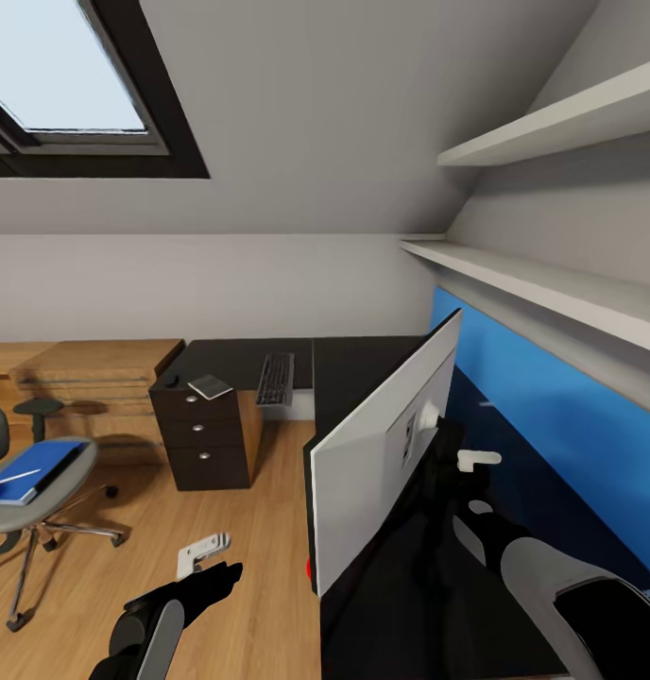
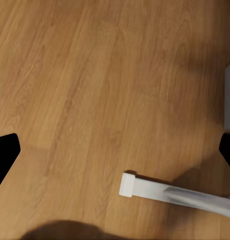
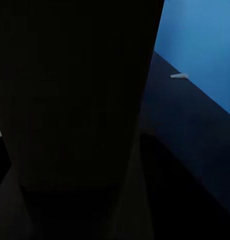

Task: In the bedroom, organize the workspace by keeping the computer under the desk, ensuring the monitor is on the desk, placing the keyboard on the desk next to the monitor, placing the mouse on the desk next to the keyboard, moving the folder from the swivel chair onto the desk next to the mouse, stacking the notebook on top of the folder with the pen on top of the notebook, and positioning the swivel chair next to the desk.

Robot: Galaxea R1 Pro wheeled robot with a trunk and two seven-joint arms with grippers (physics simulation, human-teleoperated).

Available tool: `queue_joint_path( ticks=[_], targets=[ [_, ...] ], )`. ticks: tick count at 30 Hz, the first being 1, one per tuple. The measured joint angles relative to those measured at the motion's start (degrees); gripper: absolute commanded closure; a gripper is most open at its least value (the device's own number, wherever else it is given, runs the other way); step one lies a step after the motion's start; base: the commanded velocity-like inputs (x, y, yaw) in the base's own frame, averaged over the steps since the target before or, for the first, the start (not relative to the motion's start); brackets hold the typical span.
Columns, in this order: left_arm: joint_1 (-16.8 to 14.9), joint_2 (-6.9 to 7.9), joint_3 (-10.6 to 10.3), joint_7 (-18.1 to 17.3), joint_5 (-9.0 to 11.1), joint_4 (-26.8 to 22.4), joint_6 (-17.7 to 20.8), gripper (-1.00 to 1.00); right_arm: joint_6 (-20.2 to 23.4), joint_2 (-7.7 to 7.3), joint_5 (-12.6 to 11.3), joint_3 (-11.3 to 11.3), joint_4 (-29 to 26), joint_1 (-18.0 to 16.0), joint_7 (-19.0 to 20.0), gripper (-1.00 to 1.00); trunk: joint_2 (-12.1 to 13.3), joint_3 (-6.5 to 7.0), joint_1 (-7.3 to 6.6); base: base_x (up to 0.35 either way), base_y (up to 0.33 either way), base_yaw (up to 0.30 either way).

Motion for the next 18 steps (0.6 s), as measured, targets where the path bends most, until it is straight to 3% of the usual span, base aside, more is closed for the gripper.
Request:
queue_joint_path(
  ticks=[9,18],
  targets=[
    [-0.01,0.01,-0.01,0.16,-0.07,0.05,-0.06,-1.0,0.16,0.02,0.02,0.08,-0.21,0.01,0.92,1.0,0.01,-0.01,0.01,0.241,-0.166,0.0],
    [-0.01,0.0,-0.01,0.17,-0.08,0.03,-0.01,-1.0,0.11,0.02,-0.13,0.02,-0.15,0.02,-0.02,1.0,0.02,-0.01,0.03,0.019,-0.073,0.0]
  ],
)
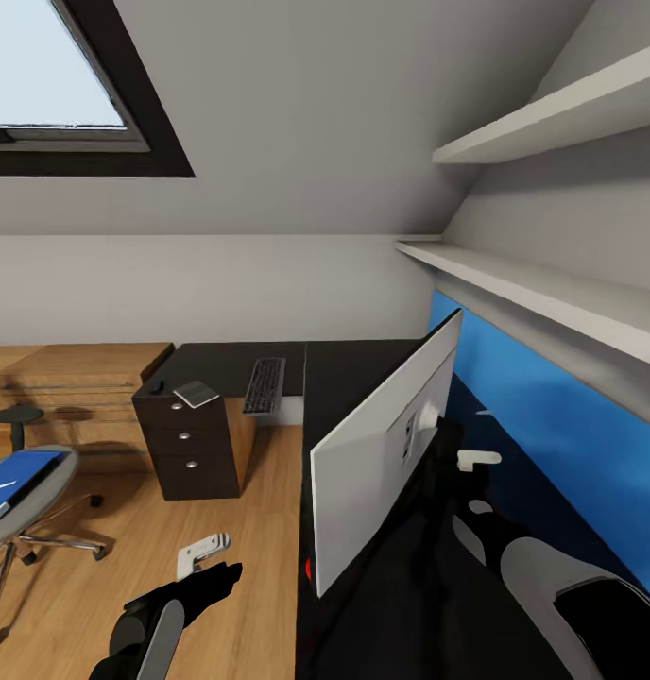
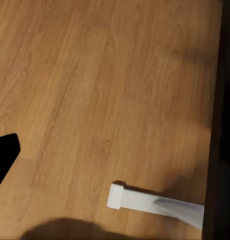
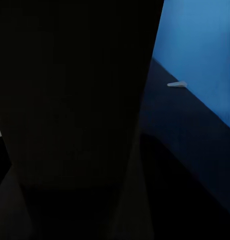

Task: In the bedroom, organize the workspace by keeping the computer under the desk, ensuring the monitor is on the desk, placing the keyboard on the desk next to the monitor, placing the mouse on the desk next to the keyboard, moving the folder from the swivel chair onto the desk next to the mouse, stacking the notebook on top of the folder with the pen on top of the notebook, and positioning the swivel chair next to the desk.

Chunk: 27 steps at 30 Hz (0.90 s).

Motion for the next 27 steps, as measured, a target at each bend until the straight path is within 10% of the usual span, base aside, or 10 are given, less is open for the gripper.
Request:
queue_joint_path(
  ticks=[27],
  targets=[
    [0.0,0.0,0.0,0.0,0.08,0.06,0.01,-1.0,-0.01,-0.01,0.04,-0.02,0.0,0.01,0.02,1.0,0.0,0.0,0.0,0.0,-0.103,0.0]
  ],
)
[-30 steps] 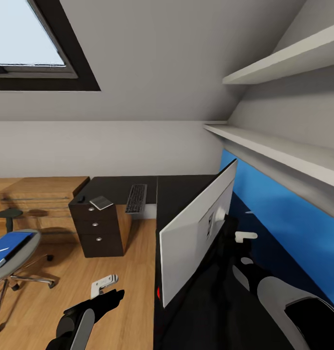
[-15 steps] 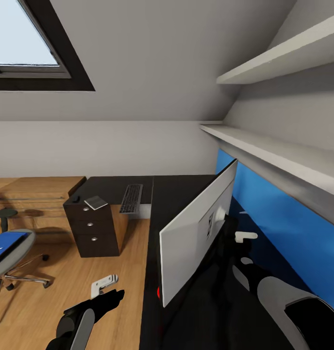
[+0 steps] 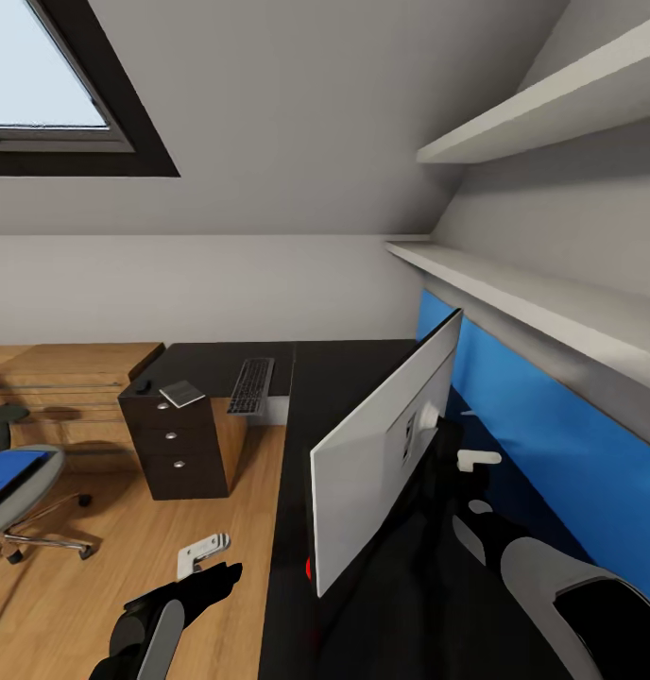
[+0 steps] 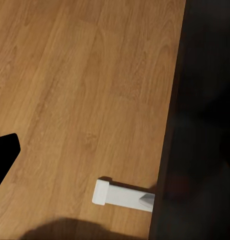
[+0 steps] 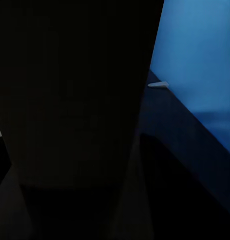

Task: In the bedroom, organize the workspace by keeping the computer under the desk, ensuring the monitor is on the desk, placing the keyboard on the desk next to the monitor, placing the mouse on the desk next to the keyboard, moving the folder from the swivel chair onto the desk next to the mouse, stacking the notebook on top of the folder with the pen on top of the notebook, and positioning the swivel chair next to the desk.

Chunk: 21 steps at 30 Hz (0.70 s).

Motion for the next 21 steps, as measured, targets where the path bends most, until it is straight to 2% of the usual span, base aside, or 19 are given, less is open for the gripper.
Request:
queue_joint_path(
  ticks=[7,14,15,21],
  targets=[
    [0.0,0.0,0.39,0.14,-0.1,-0.02,-0.12,-1.0,-0.03,0.02,0.0,-0.01,0.04,0.0,-0.03,1.0,0.0,0.0,0.0,0.0,-0.001,0.0],
    [0.0,0.0,5.5,-0.29,-0.2,-0.4,-0.22,-1.0,-0.02,0.0,0.05,-0.06,0.02,0.0,-0.01,1.0,0.0,0.0,0.0,0.0,-0.001,0.0],
    [0.0,0.01,7.01,-0.49,-0.25,-0.49,-0.24,-1.0,-0.01,0.0,0.06,-0.06,0.02,0.0,-0.01,1.0,0.0,0.0,0.0,0.0,-0.062,0.0],
    [0.01,0.0,7.52,-0.44,-0.26,-0.51,-0.22,-1.0,-0.04,0.0,0.69,-0.72,0.08,-0.01,-0.04,1.0,0.0,0.0,0.0,0.0,-0.146,0.0]
  ],
)
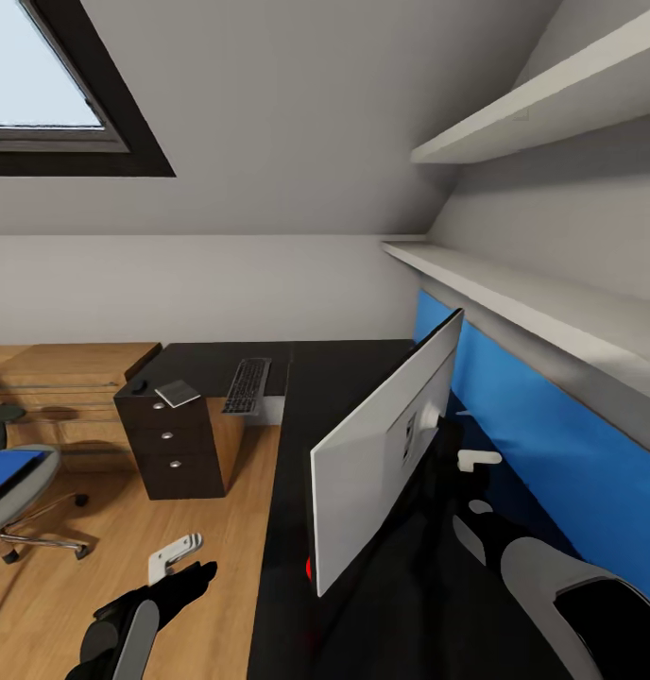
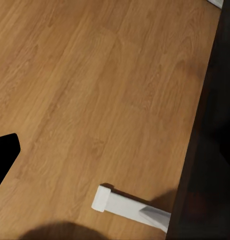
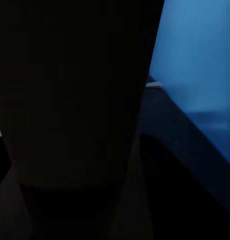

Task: In the bedroom, organize the workspace by keeping the computer under the desk, ensuring the monitor is on the desk, placing the keyboard on the desk next to the monitor, placing the mouse on the desk next to the keyboard, moving the folder from the swivel chair onto the desk next to the mouse, stacking the notebook on top of the folder with the pen on top of the notebook, and positioning the swivel chair next to the desk.

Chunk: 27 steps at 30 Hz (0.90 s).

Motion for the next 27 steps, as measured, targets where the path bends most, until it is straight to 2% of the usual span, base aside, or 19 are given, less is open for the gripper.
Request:
queue_joint_path(
  ticks=[16,27],
  targets=[
    [0.0,0.0,-0.05,-0.03,0.0,0.0,0.0,-1.0,0.16,0.01,0.52,-0.33,-0.11,0.01,-0.04,1.0,-0.01,0.0,0.0,0.004,-0.01,0.0],
    [0.01,0.0,-0.05,-0.09,0.0,-0.01,-0.01,-1.0,0.1,-0.01,1.03,-0.34,-0.13,-0.03,1.93,1.0,-0.02,0.01,-0.01,0.07,-0.018,0.0]
  ],
)
